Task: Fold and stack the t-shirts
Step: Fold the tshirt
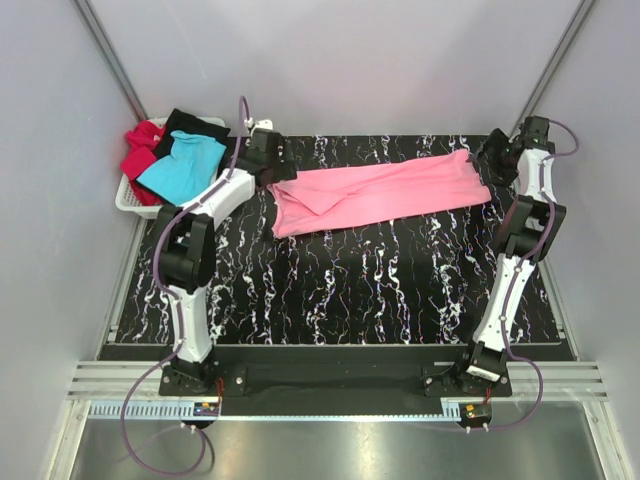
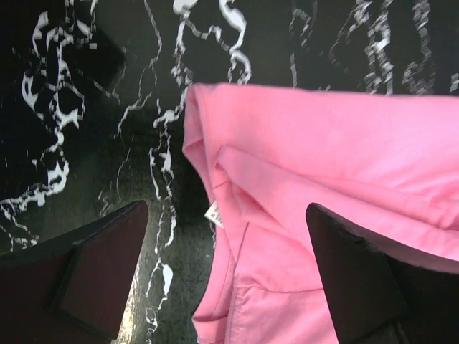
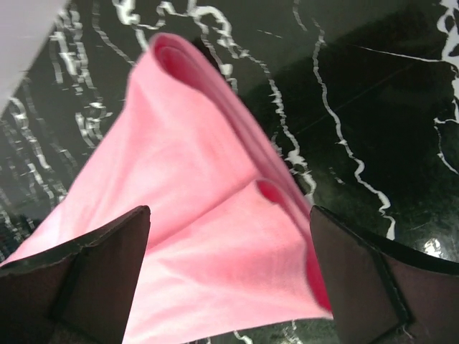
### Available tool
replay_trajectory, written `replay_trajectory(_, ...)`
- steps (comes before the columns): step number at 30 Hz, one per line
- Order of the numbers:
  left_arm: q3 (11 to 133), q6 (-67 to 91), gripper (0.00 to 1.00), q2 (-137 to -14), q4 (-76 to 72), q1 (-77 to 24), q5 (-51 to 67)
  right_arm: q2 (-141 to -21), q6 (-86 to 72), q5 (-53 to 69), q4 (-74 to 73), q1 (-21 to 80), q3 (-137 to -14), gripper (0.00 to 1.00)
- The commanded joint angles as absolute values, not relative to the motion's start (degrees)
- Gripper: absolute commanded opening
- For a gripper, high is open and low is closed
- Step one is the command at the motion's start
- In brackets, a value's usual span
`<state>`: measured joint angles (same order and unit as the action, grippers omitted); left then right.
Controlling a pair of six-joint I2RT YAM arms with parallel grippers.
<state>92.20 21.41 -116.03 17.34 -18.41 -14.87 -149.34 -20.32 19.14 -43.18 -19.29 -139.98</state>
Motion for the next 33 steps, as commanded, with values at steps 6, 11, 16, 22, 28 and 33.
replay_trajectory(6, 94.76, 31.24, 0.99, -103.90, 21.45, -17.84, -2.83, -130.10, -18.90, 21.10, -42.54, -17.06, -132.66, 1.00)
replay_trajectory(11, 80.90, 42.79, 0.99, -97.30, 18.47, -21.53, -2.55, -119.83, -18.81, 19.34, -39.22, -11.53, -121.05, 1.00)
replay_trajectory(16, 68.22, 51.94, 0.98, -93.34, 8.63, -21.97, -0.35, -110.58, -23.72, 17.24, -28.93, -1.53, -99.87, 1.00)
replay_trajectory(22, 70.13, 57.12, 0.93, -100.00, 2.04, -23.99, 2.11, -107.40, -27.07, 14.42, -23.56, -0.35, -90.09, 1.00)
replay_trajectory(28, 73.12, 63.36, 0.91, -107.39, -3.08, -25.05, 1.94, -109.95, -24.35, 9.24, -24.34, -0.26, -90.35, 1.00)
replay_trajectory(33, 74.35, 66.26, 0.89, -112.05, -3.69, -25.23, 0.79, -110.83, -24.43, 7.30, -24.61, -0.26, -92.46, 1.00)
